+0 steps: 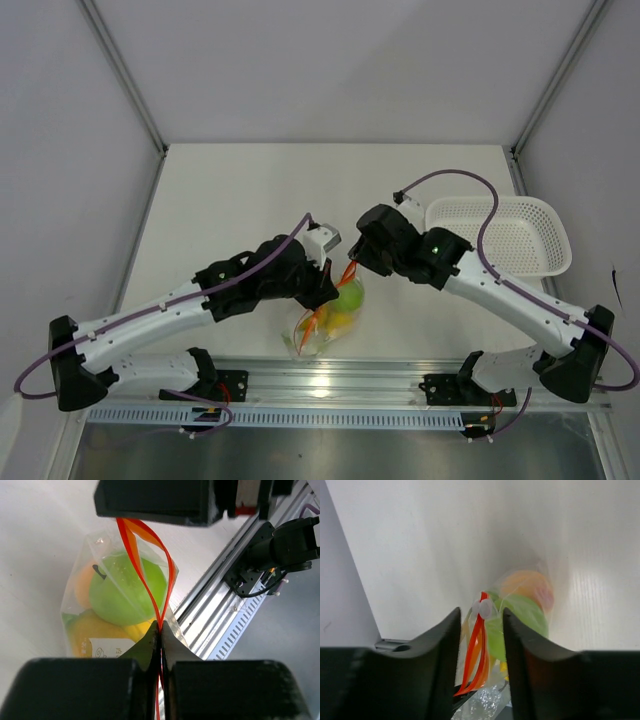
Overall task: Place the food in the zip-top bag and seal the zipper
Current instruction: Adjust the zipper food storage bag at the center of the board.
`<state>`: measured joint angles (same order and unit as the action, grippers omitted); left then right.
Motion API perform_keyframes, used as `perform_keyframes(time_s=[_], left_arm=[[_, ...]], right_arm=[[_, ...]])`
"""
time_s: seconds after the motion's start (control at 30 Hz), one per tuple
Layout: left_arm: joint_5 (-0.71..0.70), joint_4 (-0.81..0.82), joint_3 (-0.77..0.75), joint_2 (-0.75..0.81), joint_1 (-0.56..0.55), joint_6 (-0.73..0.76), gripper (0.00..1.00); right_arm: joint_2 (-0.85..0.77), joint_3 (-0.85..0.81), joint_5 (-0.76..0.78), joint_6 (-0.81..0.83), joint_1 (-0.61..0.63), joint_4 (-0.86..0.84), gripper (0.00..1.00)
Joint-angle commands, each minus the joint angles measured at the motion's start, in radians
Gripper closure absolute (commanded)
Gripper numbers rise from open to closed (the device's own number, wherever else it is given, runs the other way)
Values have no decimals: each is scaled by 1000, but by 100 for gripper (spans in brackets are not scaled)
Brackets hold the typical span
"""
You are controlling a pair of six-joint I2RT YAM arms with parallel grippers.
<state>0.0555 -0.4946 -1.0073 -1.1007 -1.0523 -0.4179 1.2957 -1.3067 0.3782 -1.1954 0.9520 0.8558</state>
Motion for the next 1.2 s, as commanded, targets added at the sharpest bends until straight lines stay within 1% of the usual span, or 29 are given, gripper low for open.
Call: perform_keyframes(time_s=[0.0,0.03,0.07,0.13,0.17,0.2,0.27,0.3,0.33,0.37,0.4,0.43,0.5,0.53,0.57,0.63,0.67,0.73,0.77,0.8,0.83,0.87,0.93,1.0,1.07,1.1,1.17], left_arm=[[3,7,12,36,15,7,99],[6,1,15,44,21,8,99],[12,-1,16,48,25,16,100],[72,16,28,59,44,45,99],[95,22,32,73,51,56,99],[121,27,39,81,61,67,99],[148,36,53,99,69,105,99],[196,42,59,123,84,119,99],[229,50,67,136,95,142,99],[307,71,91,162,122,149,99],[308,80,101,174,139,157,99],[393,90,107,182,158,162,99],[476,111,134,196,216,166,99],[562,120,141,197,236,166,99],[602,128,159,199,251,166,99],[661,159,167,199,287,160,99],[693,168,177,196,293,159,100],[725,198,182,191,307,145,100],[763,211,184,190,310,139,100],[777,224,187,190,313,134,99],[790,249,188,188,313,122,99],[805,258,188,190,314,119,99],[816,264,187,191,316,114,99],[842,271,182,188,322,113,99],[853,271,185,188,324,114,99],[859,269,184,187,325,117,100],[868,265,190,186,325,122,100]], right_arm=[[20,-84,21,173,-34,32,55],[22,-92,16,206,-42,38,50],[14,-98,8,268,-48,42,39],[-7,-86,-68,366,-91,-1,37],[-22,-75,-103,414,-107,-23,21],[-53,-63,-190,501,-125,-65,15],[-84,-16,-302,577,-205,-99,1],[-120,6,-377,664,-237,-148,1],[-137,30,-535,701,-266,-178,1],[-180,87,-597,762,-319,-239,1],[-180,113,-652,763,-344,-262,1],[-215,138,-755,816,-364,-288,1],[-239,193,-833,861,-397,-336,1],[-254,210,-876,903,-400,-354,1],[-259,225,-948,925,-400,-368,1],[-280,286,-1001,950,-398,-432,2],[-300,306,-1050,962,-398,-452,7],[-323,371,-1102,968,-398,-524,12],[-347,397,-1120,955,-398,-593,16],[-357,418,-1146,948,-398,-616,18],[-364,452,-1157,944,-400,-639,22],[-377,466,-1164,936,-400,-673,30],[-383,500,-1174,935,-400,-702,38],[-392,512,-1190,939,-401,-730,41],[-391,530,-1223,944,-406,-761,49],[-386,531,-1278,945,-409,-770,50],[-375,531,-1337,951,-409,-784,51]])
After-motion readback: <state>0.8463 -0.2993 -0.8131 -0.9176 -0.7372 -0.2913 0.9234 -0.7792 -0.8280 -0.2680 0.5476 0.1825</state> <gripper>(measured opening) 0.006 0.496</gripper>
